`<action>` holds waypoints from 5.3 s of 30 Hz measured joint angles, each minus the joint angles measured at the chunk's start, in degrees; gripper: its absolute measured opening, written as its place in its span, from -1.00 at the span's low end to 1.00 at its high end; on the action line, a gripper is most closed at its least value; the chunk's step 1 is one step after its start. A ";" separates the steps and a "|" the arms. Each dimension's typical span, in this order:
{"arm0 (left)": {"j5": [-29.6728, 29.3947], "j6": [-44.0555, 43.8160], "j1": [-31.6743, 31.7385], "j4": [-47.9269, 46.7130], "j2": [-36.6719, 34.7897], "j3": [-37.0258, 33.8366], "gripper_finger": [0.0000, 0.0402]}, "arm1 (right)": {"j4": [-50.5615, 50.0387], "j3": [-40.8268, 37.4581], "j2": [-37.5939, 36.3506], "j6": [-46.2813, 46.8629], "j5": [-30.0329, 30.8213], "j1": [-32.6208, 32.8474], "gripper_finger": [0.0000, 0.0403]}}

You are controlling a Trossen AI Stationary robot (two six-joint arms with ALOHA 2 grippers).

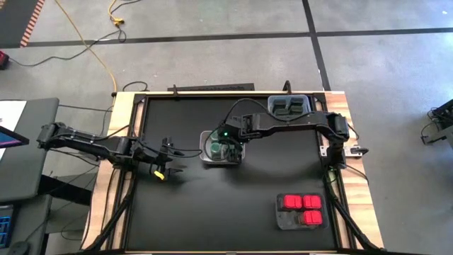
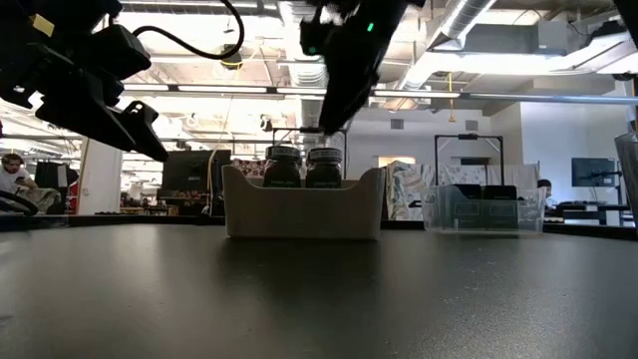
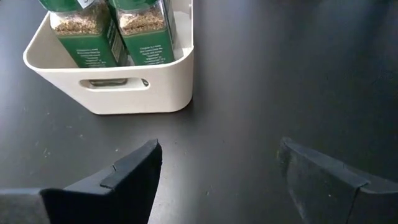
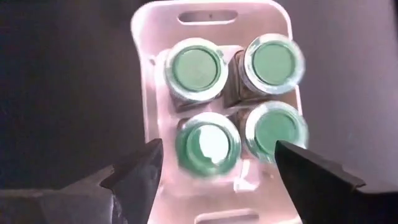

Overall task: Sort spices by type
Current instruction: Return to Home Position

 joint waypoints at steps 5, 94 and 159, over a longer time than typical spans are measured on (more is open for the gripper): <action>0.00 -0.59 -0.01 -0.43 -0.01 0.00 0.53 | -3.37 1.32 -4.84 0.00 0.00 0.14 0.67; 4.26 11.37 3.58 1.05 -26.31 -1.37 0.53 | 48.41 -94.88 -107.11 14.22 -1.09 8.35 0.67; 1.07 7.02 3.61 17.36 -38.91 -19.91 0.53 | 47.72 -94.83 -96.21 15.04 -2.05 7.46 0.67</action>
